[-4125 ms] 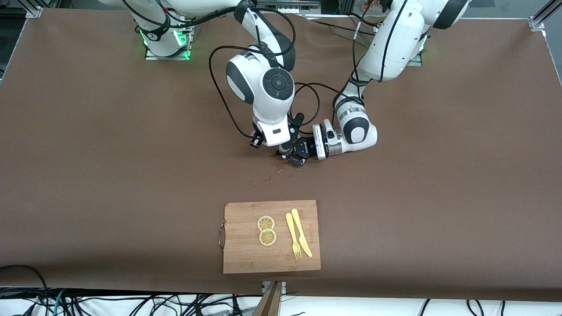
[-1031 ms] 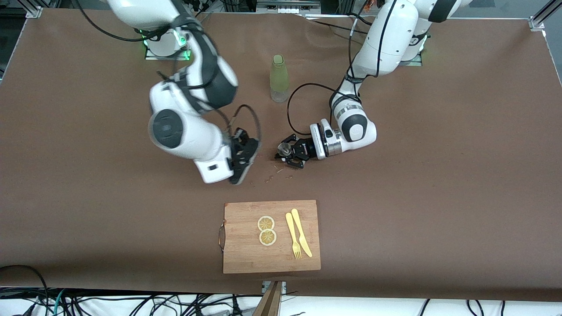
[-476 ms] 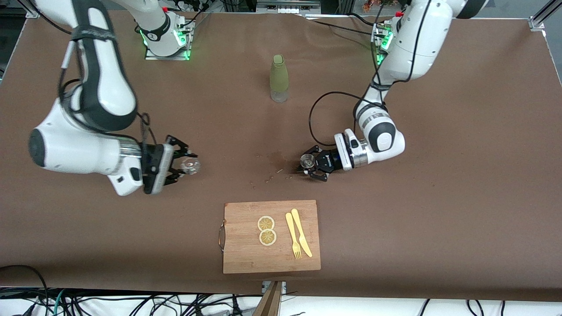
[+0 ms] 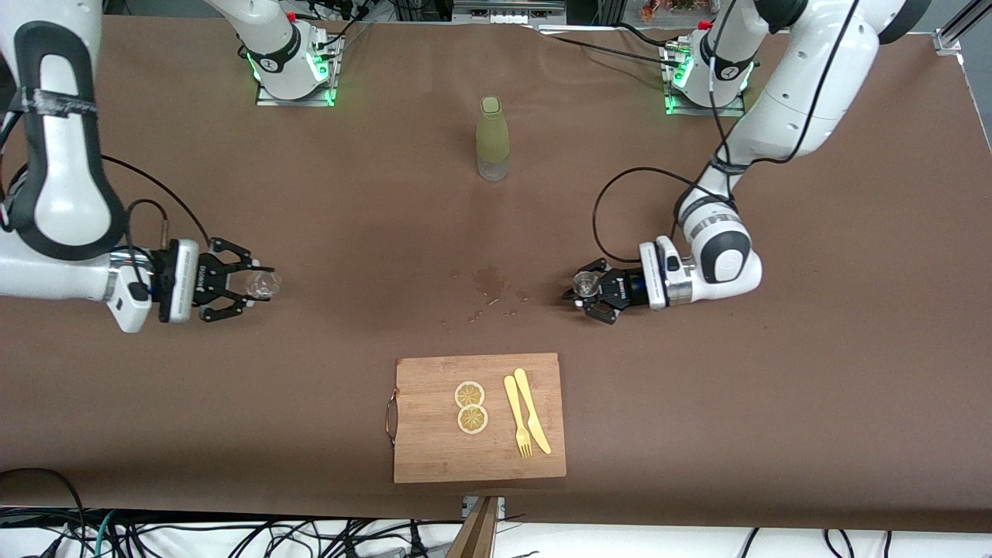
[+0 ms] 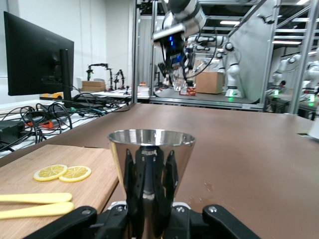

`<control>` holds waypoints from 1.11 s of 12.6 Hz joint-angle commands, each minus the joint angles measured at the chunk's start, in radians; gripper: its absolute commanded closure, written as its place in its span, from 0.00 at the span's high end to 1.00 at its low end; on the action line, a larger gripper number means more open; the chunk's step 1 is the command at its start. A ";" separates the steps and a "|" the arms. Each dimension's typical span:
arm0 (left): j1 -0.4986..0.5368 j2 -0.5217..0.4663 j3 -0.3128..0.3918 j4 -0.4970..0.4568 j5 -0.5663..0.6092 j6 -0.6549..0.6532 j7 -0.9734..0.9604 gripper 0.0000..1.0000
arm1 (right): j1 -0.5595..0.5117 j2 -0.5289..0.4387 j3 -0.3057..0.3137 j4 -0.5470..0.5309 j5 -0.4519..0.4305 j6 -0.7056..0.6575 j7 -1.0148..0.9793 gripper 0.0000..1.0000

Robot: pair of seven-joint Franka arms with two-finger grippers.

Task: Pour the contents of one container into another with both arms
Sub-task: 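Carry the glass cup back with the right gripper while the left gripper returns the jigger, then set the glass cup down and open the right gripper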

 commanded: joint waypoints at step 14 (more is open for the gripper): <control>0.520 0.030 -0.008 0.060 0.671 -0.404 -0.108 0.00 | -0.242 0.282 0.020 0.002 0.120 -0.016 -0.632 0.18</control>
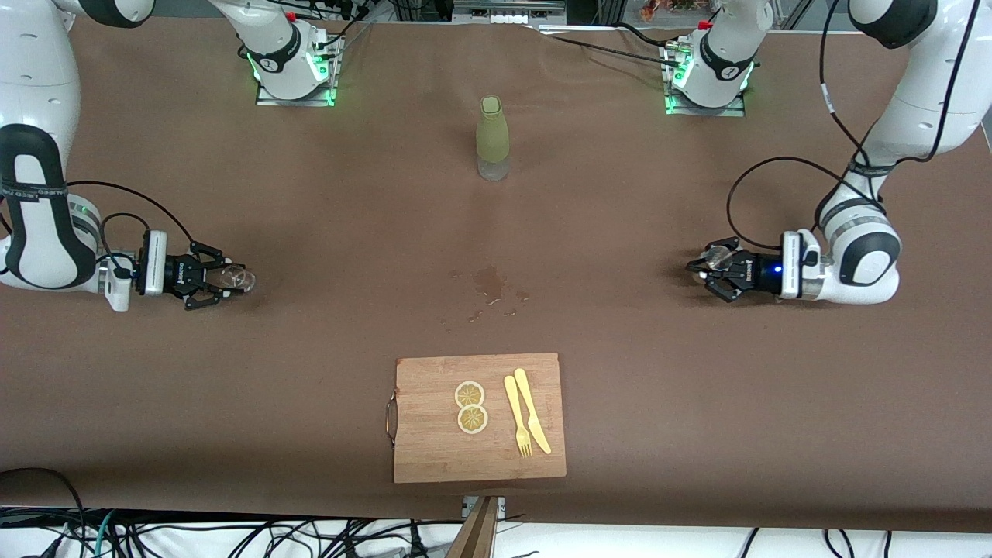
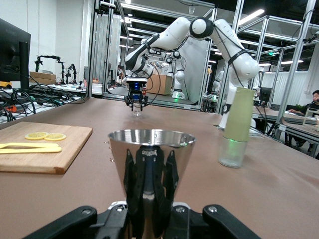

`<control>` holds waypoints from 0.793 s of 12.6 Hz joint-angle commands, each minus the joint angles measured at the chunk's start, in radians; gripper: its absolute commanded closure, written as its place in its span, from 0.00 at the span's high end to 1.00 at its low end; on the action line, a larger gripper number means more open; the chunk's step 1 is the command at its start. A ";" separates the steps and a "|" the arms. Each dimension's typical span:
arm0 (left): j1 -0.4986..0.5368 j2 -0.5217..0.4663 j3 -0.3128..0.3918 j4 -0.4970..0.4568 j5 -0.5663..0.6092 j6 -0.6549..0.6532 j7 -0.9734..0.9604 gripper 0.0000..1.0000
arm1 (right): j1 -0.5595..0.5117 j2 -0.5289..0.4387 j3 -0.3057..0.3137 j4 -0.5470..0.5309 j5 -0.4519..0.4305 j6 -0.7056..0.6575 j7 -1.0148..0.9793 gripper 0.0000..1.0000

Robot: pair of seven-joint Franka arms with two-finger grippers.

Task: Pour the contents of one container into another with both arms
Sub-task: 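Set the glass cup down and open the right gripper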

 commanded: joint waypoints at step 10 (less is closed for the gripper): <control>0.117 0.197 0.070 0.214 0.090 -0.183 0.129 0.00 | -0.008 0.000 -0.022 0.066 -0.066 -0.007 0.077 1.00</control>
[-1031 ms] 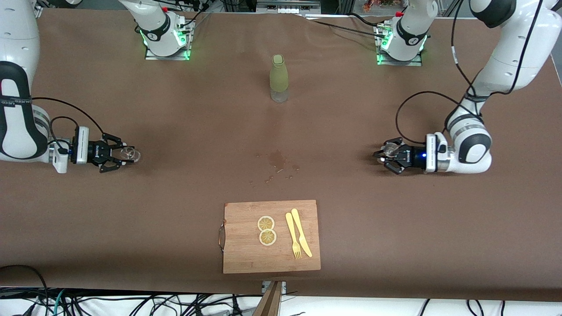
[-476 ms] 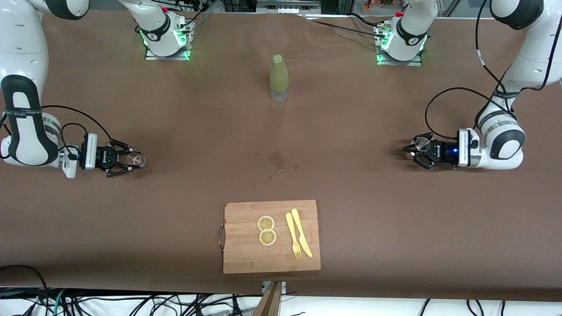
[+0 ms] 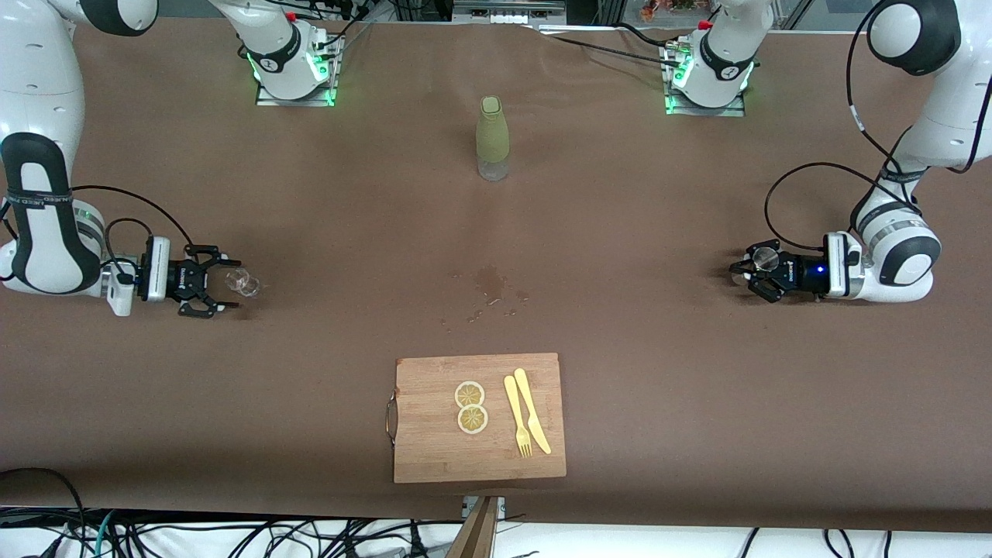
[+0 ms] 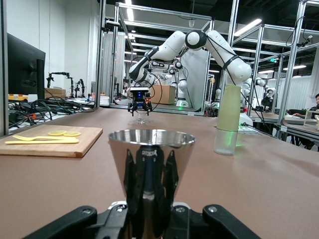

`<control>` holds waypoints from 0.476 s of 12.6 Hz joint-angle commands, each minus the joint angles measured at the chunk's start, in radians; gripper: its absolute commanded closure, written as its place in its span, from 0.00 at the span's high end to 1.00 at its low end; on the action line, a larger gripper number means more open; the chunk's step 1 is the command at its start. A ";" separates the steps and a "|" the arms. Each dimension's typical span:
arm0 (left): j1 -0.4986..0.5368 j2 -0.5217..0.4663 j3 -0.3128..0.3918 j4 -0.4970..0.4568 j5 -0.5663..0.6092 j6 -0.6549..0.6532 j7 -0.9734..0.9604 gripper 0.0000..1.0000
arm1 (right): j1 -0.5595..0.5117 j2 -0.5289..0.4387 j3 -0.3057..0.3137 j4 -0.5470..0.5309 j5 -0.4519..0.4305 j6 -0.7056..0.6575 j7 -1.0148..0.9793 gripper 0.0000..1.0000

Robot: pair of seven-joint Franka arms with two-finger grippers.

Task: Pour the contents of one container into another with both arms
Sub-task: 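Set the glass cup down and open the right gripper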

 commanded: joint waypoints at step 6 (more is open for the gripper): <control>0.012 0.094 0.033 0.091 0.060 -0.065 0.074 0.00 | 0.046 -0.314 -0.028 -0.016 -0.441 0.014 0.647 1.00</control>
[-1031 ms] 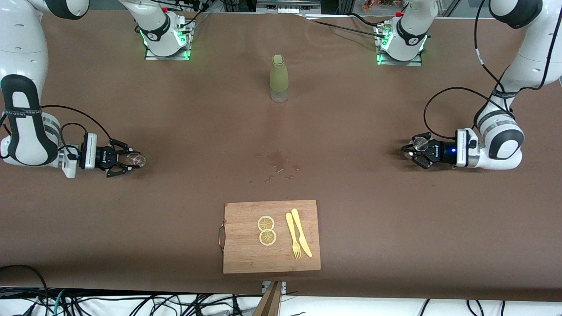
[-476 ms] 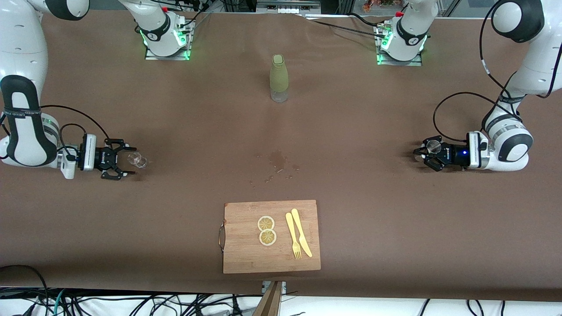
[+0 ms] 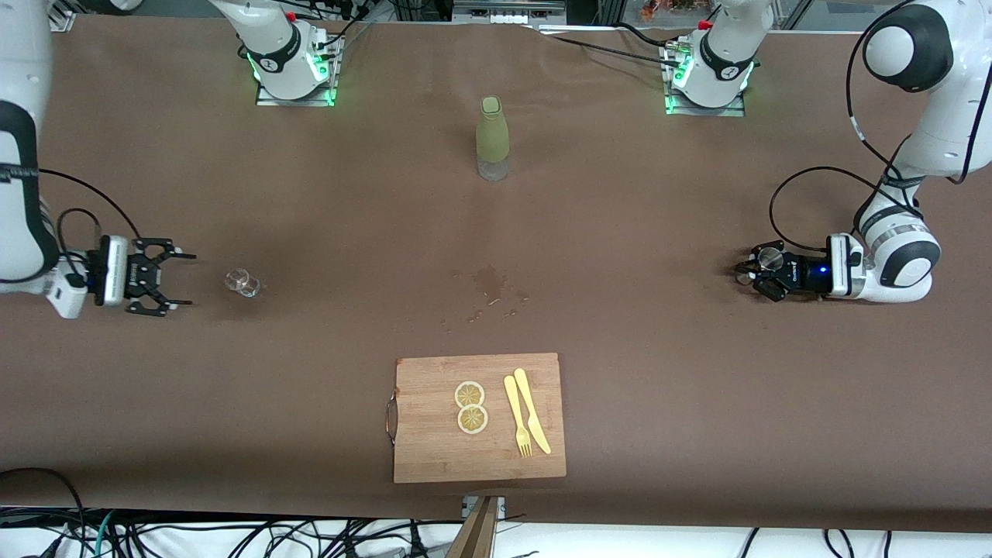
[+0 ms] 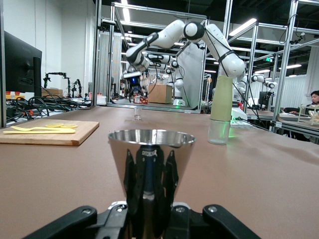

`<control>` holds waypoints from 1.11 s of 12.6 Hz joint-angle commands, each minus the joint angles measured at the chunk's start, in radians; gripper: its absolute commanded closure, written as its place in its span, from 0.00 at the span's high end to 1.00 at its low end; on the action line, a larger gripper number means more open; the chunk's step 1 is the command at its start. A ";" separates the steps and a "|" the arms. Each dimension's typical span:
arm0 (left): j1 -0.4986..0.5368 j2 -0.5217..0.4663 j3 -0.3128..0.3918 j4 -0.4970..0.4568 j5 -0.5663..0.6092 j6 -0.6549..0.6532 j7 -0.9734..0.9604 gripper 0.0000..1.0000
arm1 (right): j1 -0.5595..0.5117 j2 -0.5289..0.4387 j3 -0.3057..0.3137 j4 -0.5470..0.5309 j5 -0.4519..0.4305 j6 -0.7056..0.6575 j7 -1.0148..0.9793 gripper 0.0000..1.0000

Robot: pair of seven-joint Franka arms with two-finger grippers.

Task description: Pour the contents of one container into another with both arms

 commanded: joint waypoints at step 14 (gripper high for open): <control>0.018 0.046 0.015 0.036 0.033 -0.024 0.099 0.03 | 0.221 -0.540 0.269 -0.077 -0.632 -0.183 1.823 1.00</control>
